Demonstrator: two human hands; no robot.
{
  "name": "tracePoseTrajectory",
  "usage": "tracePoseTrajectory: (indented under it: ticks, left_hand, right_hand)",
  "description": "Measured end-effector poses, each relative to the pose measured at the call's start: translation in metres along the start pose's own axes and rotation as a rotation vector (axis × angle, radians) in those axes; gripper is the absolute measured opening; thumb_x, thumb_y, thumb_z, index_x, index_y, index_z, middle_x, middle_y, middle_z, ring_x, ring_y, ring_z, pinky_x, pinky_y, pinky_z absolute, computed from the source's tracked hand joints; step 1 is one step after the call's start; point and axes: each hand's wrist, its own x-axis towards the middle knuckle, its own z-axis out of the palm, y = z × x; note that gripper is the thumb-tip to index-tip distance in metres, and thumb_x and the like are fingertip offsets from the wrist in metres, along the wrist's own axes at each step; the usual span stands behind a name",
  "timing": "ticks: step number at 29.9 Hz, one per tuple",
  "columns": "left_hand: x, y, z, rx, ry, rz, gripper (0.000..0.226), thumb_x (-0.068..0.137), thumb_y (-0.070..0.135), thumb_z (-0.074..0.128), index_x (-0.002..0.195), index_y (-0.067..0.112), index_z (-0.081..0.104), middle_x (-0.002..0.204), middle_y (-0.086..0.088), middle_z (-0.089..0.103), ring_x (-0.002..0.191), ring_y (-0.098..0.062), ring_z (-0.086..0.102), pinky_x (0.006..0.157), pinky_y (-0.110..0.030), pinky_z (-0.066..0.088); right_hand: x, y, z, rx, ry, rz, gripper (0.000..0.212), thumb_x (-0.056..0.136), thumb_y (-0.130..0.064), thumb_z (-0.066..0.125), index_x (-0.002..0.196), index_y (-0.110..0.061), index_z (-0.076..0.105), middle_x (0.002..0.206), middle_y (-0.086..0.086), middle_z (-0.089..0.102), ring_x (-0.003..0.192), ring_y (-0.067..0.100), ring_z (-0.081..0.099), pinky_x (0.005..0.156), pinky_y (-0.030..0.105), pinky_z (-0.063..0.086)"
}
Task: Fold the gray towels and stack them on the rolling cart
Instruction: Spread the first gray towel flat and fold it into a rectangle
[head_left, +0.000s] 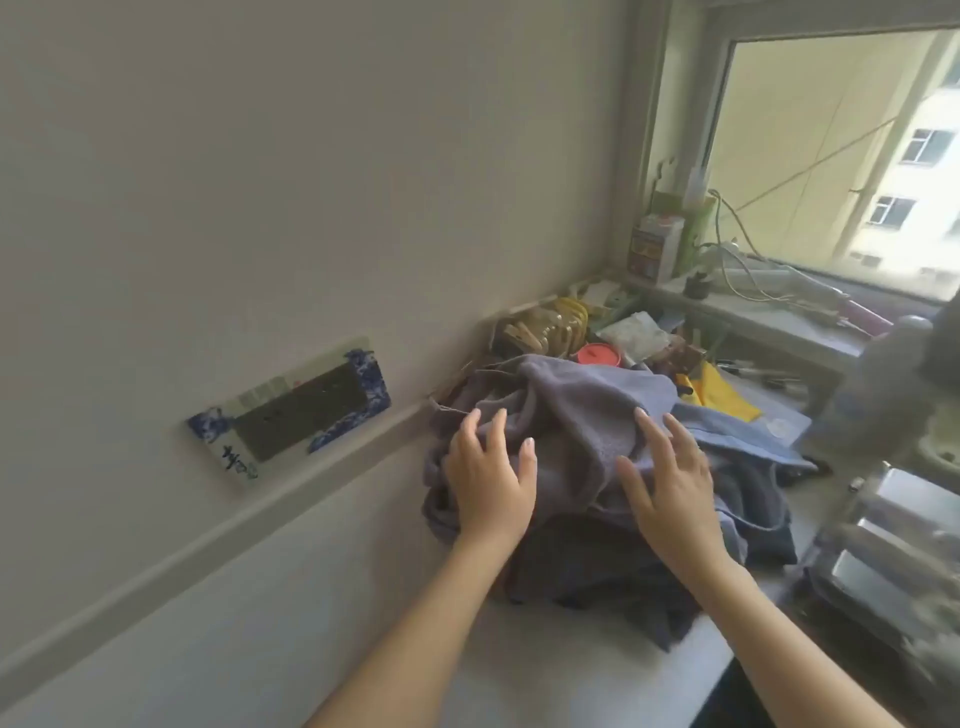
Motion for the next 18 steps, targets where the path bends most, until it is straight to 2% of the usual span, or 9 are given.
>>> tracePoseTrajectory:
  ticks: [3, 5, 7, 8, 10, 13, 15, 18]
  left_hand:
    - [0.012, -0.003, 0.009, 0.134, -0.105, -0.127, 0.07, 0.085, 0.058, 0.025, 0.132, 0.014, 0.053, 0.133, -0.016, 0.053, 0.122, -0.037, 0.048, 0.103, -0.054, 0.03]
    - [0.019, -0.011, 0.013, 0.189, -0.173, -0.184, 0.08, 0.082, 0.062, 0.013, 0.136, 0.015, 0.048, 0.124, -0.011, 0.06, 0.119, -0.032, 0.05, 0.106, -0.05, 0.022]
    - [0.021, -0.015, 0.014, 0.222, -0.236, -0.22, 0.086, 0.077, 0.065, 0.006, 0.132, 0.016, 0.05, 0.116, -0.01, 0.063, 0.114, -0.031, 0.051, 0.105, -0.046, 0.021]
    - [0.021, -0.017, 0.015, 0.204, -0.26, -0.229, 0.084, 0.077, 0.065, 0.006, 0.126, 0.016, 0.054, 0.113, -0.01, 0.063, 0.112, -0.032, 0.052, 0.103, -0.046, 0.023]
    - [0.023, -0.022, 0.016, 0.174, -0.266, -0.255, 0.066, 0.086, 0.063, 0.018, 0.108, 0.016, 0.059, 0.106, -0.008, 0.065, 0.108, -0.032, 0.054, 0.097, -0.045, 0.029]
    - [0.024, -0.025, 0.01, -0.023, -0.191, -0.319, 0.037, 0.096, 0.046, 0.039, 0.09, 0.014, 0.057, 0.095, -0.008, 0.067, 0.099, -0.034, 0.057, 0.085, -0.042, 0.039]
    - [0.028, -0.024, -0.001, -0.196, -0.105, -0.415, 0.03, 0.096, 0.042, 0.045, 0.09, 0.015, 0.058, 0.094, -0.008, 0.068, 0.094, -0.033, 0.059, 0.077, -0.038, 0.042]
    - [0.034, -0.025, -0.026, -0.329, 0.046, -0.501, 0.028, 0.096, 0.04, 0.047, 0.093, 0.016, 0.06, 0.095, -0.007, 0.068, 0.09, -0.029, 0.06, 0.07, -0.032, 0.04]
  right_hand:
    - [0.014, 0.0, 0.005, 0.219, 0.004, 0.108, 0.055, 0.092, -0.035, 0.052, 0.143, -0.02, 0.036, 0.144, 0.012, 0.038, 0.134, 0.027, 0.032, 0.108, 0.038, 0.027]
    - [0.024, -0.003, 0.012, 0.303, 0.028, 0.153, 0.054, 0.092, -0.036, 0.051, 0.141, -0.016, 0.039, 0.138, 0.011, 0.046, 0.128, 0.026, 0.04, 0.105, 0.038, 0.032]
    - [0.031, -0.006, 0.017, 0.33, 0.053, 0.213, 0.052, 0.093, -0.037, 0.051, 0.14, -0.016, 0.041, 0.131, 0.012, 0.049, 0.123, 0.027, 0.042, 0.103, 0.039, 0.035]
    - [0.036, -0.007, 0.019, 0.315, 0.071, 0.231, 0.051, 0.093, -0.037, 0.052, 0.138, -0.016, 0.044, 0.126, 0.013, 0.05, 0.12, 0.027, 0.043, 0.101, 0.039, 0.036]
    - [0.044, -0.01, 0.025, 0.258, 0.103, 0.241, 0.043, 0.092, -0.036, 0.054, 0.129, -0.015, 0.055, 0.115, 0.015, 0.055, 0.112, 0.03, 0.047, 0.096, 0.04, 0.038]
    - [0.053, -0.011, 0.033, 0.187, 0.128, 0.217, 0.027, 0.09, -0.034, 0.058, 0.099, -0.01, 0.067, 0.094, 0.012, 0.061, 0.095, 0.034, 0.052, 0.085, 0.04, 0.04]
    - [0.055, -0.014, 0.036, 0.185, 0.161, 0.196, 0.023, 0.089, -0.031, 0.06, 0.089, -0.01, 0.067, 0.086, 0.01, 0.06, 0.09, 0.033, 0.05, 0.081, 0.039, 0.038]
    - [0.052, -0.034, 0.033, 0.262, 0.206, 0.122, 0.019, 0.089, -0.029, 0.06, 0.087, -0.011, 0.067, 0.087, 0.003, 0.058, 0.091, 0.024, 0.044, 0.085, 0.036, 0.033]
